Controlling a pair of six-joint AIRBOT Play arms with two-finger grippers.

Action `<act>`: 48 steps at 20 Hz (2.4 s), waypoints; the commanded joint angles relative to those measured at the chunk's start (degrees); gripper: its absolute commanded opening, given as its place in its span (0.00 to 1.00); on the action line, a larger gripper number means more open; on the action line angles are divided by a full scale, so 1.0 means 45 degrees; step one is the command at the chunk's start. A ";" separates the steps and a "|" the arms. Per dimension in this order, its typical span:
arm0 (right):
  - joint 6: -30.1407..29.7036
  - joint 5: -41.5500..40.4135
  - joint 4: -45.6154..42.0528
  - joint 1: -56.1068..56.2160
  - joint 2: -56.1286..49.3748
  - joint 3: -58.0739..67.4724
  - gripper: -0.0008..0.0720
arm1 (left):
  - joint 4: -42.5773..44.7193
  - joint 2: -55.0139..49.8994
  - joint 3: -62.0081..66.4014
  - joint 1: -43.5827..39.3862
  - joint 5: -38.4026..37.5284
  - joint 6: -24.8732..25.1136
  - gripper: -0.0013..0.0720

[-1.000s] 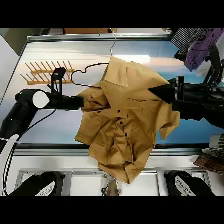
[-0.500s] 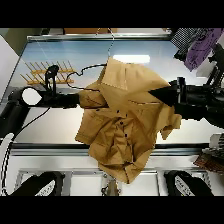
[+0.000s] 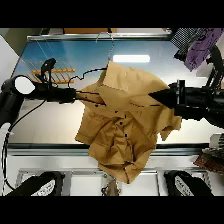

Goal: Fold the clothes and pants, and hang the long-sleeved shirts on hangers.

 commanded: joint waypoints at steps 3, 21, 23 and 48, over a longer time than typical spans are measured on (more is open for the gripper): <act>0.0160 0.0005 -0.1613 -0.0005 0.0272 0.0015 0.02 | 0.1234 -0.0981 0.2297 0.0175 -0.1239 0.0049 0.04; 0.0831 0.0015 -0.0034 0.0005 0.0787 0.0015 0.02 | 0.1243 -0.2317 0.2710 0.0024 -0.1948 0.0063 0.04; 0.1025 0.0015 -0.0743 0.0005 0.0826 0.0015 0.02 | 0.1326 -0.2317 0.2710 0.0015 -0.1943 0.0073 0.04; 0.2244 -0.2293 -0.3133 0.0010 0.0918 0.0015 0.02 | 0.3483 0.5003 0.2735 -0.3036 -0.0141 -0.1282 0.03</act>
